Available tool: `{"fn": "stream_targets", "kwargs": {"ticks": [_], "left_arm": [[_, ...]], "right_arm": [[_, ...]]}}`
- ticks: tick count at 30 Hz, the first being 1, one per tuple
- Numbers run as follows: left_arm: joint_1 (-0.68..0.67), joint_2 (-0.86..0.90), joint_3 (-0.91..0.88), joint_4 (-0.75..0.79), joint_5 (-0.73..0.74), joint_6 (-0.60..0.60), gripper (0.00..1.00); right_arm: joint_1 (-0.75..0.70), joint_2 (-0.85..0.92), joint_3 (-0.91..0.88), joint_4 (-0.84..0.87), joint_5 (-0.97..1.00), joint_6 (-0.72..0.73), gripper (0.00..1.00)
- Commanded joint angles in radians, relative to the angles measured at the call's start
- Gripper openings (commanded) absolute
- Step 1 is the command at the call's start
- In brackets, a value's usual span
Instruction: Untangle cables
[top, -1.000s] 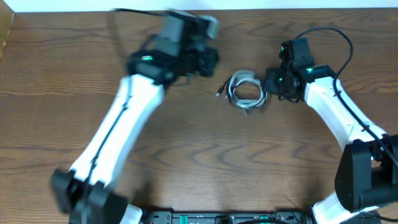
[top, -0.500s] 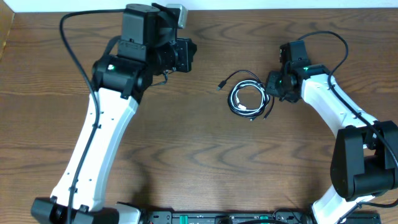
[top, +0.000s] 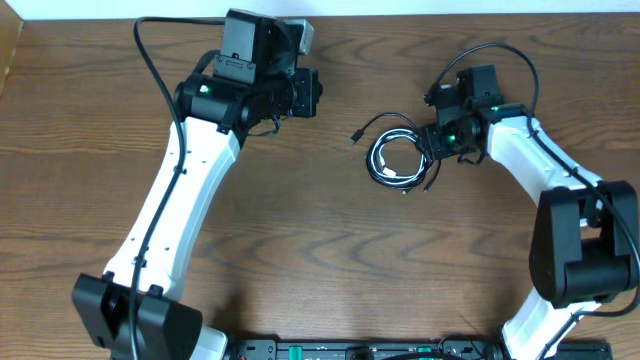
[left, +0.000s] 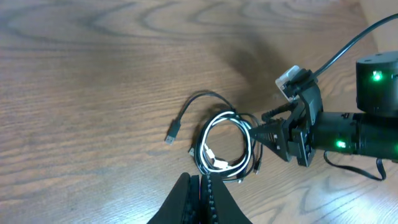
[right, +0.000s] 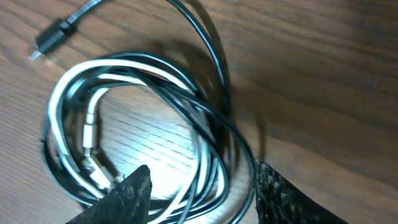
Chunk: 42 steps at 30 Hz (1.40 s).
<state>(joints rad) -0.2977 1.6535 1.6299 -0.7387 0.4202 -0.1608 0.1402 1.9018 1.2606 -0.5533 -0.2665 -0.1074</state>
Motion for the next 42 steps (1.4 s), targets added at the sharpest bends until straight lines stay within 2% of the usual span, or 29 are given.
{"fn": "stream_targets", "kwargs": {"ticks": [1,7,10,11,12,15,19,25,30,38,42], "left_arm": [[-0.003,0.027,0.010,-0.006,-0.001,-0.013,0.08],[-0.003,0.031,0.010,-0.005,-0.001,-0.013,0.07],[-0.003,0.031,0.010,-0.006,-0.001,-0.013,0.08],[-0.003,0.031,0.010,-0.006,-0.001,-0.013,0.08],[-0.003,0.031,0.010,-0.005,-0.001,-0.013,0.08],[-0.003,0.031,0.010,-0.006,-0.001,-0.017,0.08],[-0.003,0.031,0.010,-0.005,-0.001,-0.017,0.08],[-0.003,0.031,0.010,-0.005,-0.001,-0.017,0.07],[-0.003,0.033,0.010,-0.005,-0.001,-0.028,0.08],[-0.003,0.061,0.010,-0.006,0.000,-0.040,0.08],[-0.011,0.075,0.010,-0.005,0.000,-0.039,0.08]], "right_arm": [[-0.031,0.032,-0.005,0.009,-0.051,-0.101,0.48],[-0.048,0.097,-0.005,0.027,-0.051,-0.137,0.46],[-0.052,0.113,-0.005,0.031,-0.081,-0.137,0.42],[-0.052,0.113,-0.005,0.032,-0.088,-0.137,0.40],[-0.052,0.112,-0.005,0.035,-0.088,-0.129,0.31],[-0.052,0.100,-0.003,0.041,-0.115,-0.098,0.15],[-0.052,0.067,0.005,0.039,-0.172,-0.055,0.01],[-0.047,-0.040,0.016,0.038,-0.246,0.003,0.01],[-0.047,-0.166,0.017,0.056,-0.349,0.123,0.01],[-0.047,-0.306,0.017,0.071,-0.354,0.484,0.01],[-0.046,-0.321,0.017,0.070,-0.379,0.541,0.01]]}}
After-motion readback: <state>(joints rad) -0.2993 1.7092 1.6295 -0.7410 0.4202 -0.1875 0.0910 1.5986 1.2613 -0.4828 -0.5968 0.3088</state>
